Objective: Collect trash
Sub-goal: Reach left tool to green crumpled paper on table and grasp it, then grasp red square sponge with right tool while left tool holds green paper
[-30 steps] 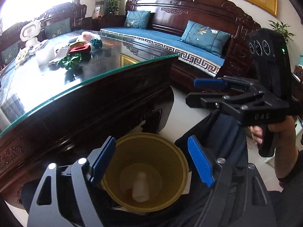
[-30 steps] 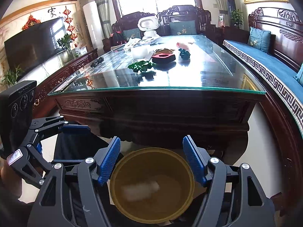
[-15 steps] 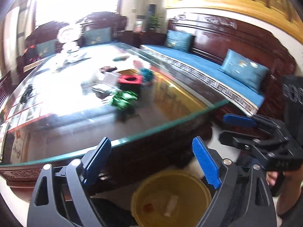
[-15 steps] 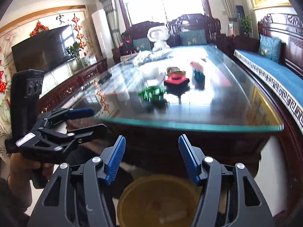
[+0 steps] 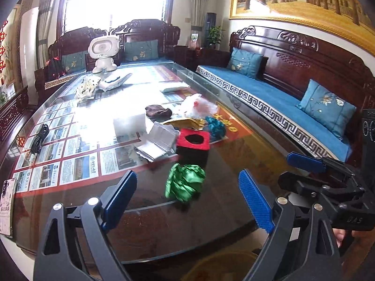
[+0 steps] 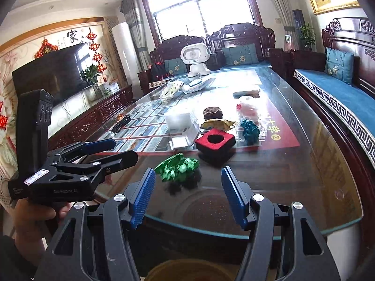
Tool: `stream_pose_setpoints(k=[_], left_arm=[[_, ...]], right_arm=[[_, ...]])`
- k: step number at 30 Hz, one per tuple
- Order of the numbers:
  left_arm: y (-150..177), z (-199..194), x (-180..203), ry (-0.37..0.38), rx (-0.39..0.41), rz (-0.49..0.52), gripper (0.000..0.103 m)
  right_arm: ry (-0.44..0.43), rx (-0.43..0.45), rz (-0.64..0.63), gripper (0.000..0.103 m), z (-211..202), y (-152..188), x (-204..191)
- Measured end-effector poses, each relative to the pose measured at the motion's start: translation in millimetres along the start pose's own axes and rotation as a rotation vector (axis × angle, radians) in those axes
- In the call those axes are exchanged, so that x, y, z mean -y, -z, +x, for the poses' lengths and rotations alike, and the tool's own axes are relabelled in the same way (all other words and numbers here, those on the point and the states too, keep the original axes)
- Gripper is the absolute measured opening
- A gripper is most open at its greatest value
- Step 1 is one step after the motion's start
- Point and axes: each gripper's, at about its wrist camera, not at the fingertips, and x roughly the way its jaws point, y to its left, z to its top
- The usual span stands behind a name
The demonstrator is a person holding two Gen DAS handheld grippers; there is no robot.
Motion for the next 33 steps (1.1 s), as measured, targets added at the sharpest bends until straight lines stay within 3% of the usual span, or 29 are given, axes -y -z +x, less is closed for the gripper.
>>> stream_pose_setpoints(k=[10,18,19,20,22,25,26,33], left_arm=[[0.7,94.1,-5.5,-0.086,-0.129,0.027,0.089],[5.9,130.4,-3.0,-0.107,-0.183,0.044,0.089],[7.1,132.8,-3.9,-0.107,-0.192,0.039,0.083],[7.2,134.5,-4.1,-0.098,-0.201,0.031,0.066],[5.9,131.1,-3.4,-0.120,-0.183,0.039,0.046],[4.9,124.7,-13.0,-0.066,-0.188,-0.022,0.039],[5.0,121.0,-16.3,-0.060,-0.179,-0.034,0.012],[-0.1,87.9,-39.3,-0.066,-0.087,-0.089,0.013]], right_arm=[[-0.009,-0.037,0.052,0.059,30.4,0.0,36.7],[0.001,-0.055,0.068,0.059,41.1,1.3,55.0],[0.001,-0.056,0.071,0.059,42.4,1.0,56.0],[0.002,-0.058,0.073,0.059,43.9,1.2,56.2],[0.004,-0.060,0.073,0.059,46.4,1.1,55.5],[-0.003,-0.068,0.070,0.059,51.4,0.6,52.7],[-0.005,-0.069,0.068,0.059,53.1,0.1,50.6],[-0.017,-0.060,0.054,0.057,67.8,-10.7,38.1]])
